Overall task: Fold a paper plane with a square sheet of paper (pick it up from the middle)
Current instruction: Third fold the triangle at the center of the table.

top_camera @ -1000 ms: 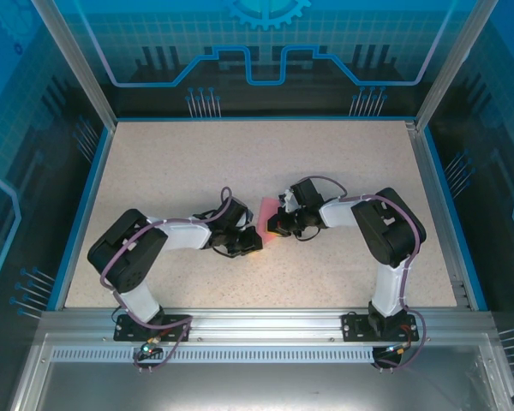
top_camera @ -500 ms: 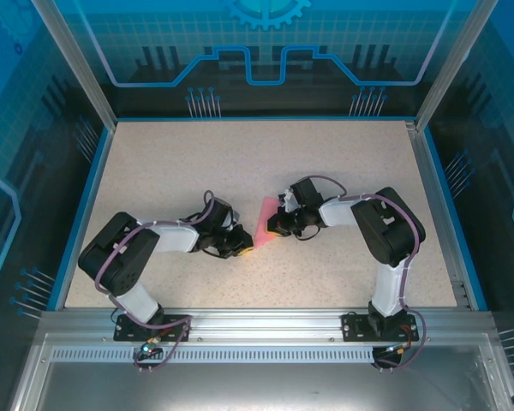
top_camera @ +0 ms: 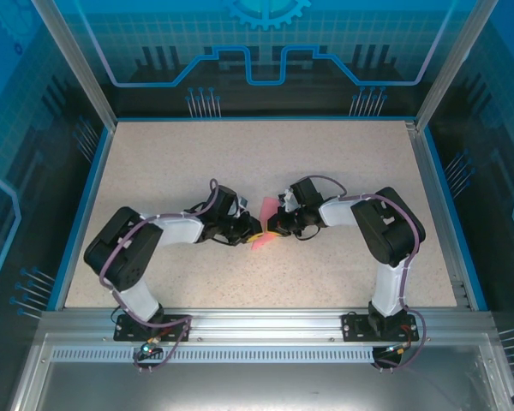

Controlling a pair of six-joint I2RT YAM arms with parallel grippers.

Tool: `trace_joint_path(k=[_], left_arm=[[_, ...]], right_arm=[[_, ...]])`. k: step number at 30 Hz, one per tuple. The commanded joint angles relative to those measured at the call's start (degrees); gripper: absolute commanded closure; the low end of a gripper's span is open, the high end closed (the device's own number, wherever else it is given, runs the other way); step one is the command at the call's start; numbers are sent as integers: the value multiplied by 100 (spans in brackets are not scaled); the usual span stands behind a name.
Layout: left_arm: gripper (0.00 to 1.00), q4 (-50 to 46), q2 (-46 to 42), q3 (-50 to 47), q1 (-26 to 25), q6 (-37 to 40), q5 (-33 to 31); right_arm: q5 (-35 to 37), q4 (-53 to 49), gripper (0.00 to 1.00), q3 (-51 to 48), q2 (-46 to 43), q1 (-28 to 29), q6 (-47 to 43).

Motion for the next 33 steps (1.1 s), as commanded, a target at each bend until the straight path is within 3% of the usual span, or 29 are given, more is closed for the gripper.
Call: trace_joint_path(k=[1,8,16,27,33], left_arm=[[85,23,326,120,30,-32,114],[89,-568,581,52,34,270,-360],[90,-623,679,-63,31,348,-507],[91,-794,618,-25,25,431,-582],[91,-837,669,-39,21,468,-651]], right_arm=[[285,-229,100,4,224,-130,-7],[66,-196,98,111,-143,-129,-41],[39,-112,98,-142,-754,-8,-87],[152,460,98,-630,-326,34,73],[209,605,98,-789,-255,-307,-23]])
